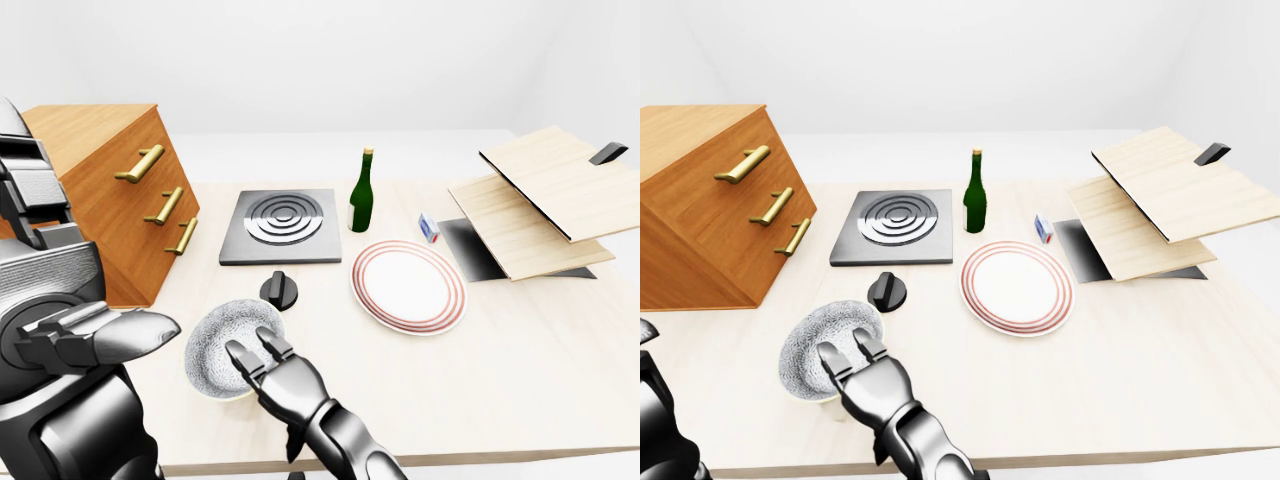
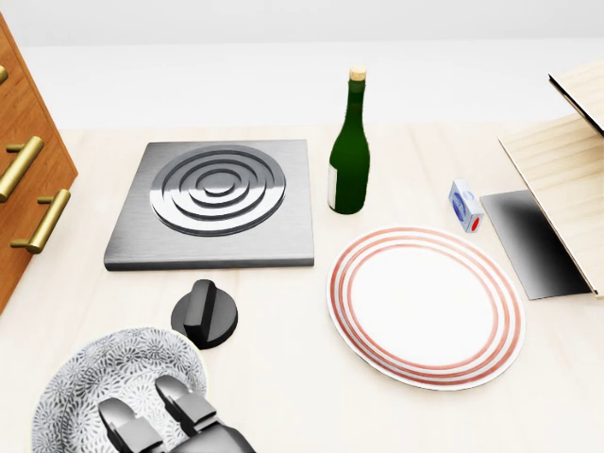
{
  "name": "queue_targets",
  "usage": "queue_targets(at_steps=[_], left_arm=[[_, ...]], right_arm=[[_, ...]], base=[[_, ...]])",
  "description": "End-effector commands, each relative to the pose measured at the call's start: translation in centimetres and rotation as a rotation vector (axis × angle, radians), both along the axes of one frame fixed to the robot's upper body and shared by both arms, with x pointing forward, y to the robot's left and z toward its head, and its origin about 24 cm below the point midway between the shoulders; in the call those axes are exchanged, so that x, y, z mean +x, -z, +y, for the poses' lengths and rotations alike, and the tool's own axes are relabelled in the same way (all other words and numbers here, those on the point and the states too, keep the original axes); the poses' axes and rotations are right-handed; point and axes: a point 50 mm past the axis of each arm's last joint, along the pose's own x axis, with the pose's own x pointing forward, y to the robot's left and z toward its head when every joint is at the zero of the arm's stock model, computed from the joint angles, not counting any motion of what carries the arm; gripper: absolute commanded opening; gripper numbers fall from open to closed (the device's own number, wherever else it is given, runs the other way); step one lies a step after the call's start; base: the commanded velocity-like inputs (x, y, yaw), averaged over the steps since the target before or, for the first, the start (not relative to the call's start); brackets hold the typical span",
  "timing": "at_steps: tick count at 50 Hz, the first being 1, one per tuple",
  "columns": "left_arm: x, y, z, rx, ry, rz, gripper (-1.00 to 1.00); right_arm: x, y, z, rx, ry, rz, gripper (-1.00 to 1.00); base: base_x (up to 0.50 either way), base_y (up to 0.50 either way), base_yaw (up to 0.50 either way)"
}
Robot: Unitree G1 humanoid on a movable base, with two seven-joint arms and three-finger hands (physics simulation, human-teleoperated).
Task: Pick up the akita bowl and put it on the plate.
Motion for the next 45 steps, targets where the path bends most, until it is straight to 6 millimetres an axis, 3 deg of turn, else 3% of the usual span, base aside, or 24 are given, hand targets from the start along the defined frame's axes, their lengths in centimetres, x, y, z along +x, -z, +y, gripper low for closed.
queue_targets(at_steps=[1, 20, 22, 23, 25, 28, 45], left_arm=[[0.1, 0.0, 0.1, -0.019, 0.01, 0.003, 1.0], [0.2, 0.0, 0.2, -0.037, 0.018, 0.011, 1.0], [0.3, 0.1, 0.2, -0.032, 0.018, 0.019, 1.0], [0.2, 0.0, 0.2, -0.037, 0.019, 0.011, 1.0], [0.4, 0.2, -0.2, 0.032, 0.004, 0.027, 1.0], [0.2, 0.1, -0.2, 0.02, 0.003, 0.011, 1.0], [0.3, 0.2, -0.1, 0.019, -0.002, 0.013, 1.0]], right_arm=[[-1.4, 3.5, 0.4, -0.067, -0.052, 0.183, 1.0], [-1.3, 4.0, 0.3, -0.084, -0.054, 0.207, 1.0], [-1.3, 4.0, 0.2, -0.087, -0.052, 0.21, 0.62], [-1.2, 4.0, 0.2, -0.088, -0.052, 0.208, 0.58], [-1.0, 4.1, 0.1, -0.094, -0.04, 0.205, -0.69], [-1.1, 4.4, 0.1, -0.1, -0.038, 0.217, -0.94], [-0.7, 4.4, -0.4, -0.097, -0.017, 0.234, -0.93]], base=[[0.0, 0.0, 0.0], [0.0, 0.0, 0.0], [0.0, 0.0, 0.0], [0.0, 0.0, 0.0], [0.0, 0.0, 0.0], [0.0, 0.0, 0.0], [0.0, 0.0, 0.0]])
